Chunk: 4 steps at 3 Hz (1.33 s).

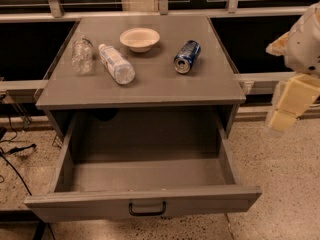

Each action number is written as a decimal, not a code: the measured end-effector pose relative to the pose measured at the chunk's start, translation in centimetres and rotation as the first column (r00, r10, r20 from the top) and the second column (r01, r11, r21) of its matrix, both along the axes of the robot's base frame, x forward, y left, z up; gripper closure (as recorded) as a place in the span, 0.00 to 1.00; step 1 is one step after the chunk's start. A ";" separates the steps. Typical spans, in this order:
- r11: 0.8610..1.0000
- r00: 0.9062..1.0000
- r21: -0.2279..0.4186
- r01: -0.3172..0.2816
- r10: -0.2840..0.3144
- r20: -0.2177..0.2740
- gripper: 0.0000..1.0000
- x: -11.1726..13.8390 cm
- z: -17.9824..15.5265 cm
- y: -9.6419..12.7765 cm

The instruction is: Place blue plastic bottle into top drawer

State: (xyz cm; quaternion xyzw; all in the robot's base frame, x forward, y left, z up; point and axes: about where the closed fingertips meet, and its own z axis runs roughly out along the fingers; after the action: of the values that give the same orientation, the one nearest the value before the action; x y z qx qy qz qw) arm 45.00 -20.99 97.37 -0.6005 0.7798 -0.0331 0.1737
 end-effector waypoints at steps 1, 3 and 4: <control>0.999 1.000 0.040 -0.004 0.003 0.015 0.00 2.3 -1.2 1.6; 0.994 0.999 0.104 0.042 -0.046 0.030 0.00 7.3 -3.4 6.7; 0.983 0.990 0.147 0.114 -0.124 0.063 0.00 10.5 -3.9 11.1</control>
Offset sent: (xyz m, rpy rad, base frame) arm 0.0832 0.0684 -0.0383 0.1066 -0.0318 -0.0542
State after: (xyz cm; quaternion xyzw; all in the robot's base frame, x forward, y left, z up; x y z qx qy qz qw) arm 55.54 -9.88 93.50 -0.5372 0.8079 -0.0093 0.2419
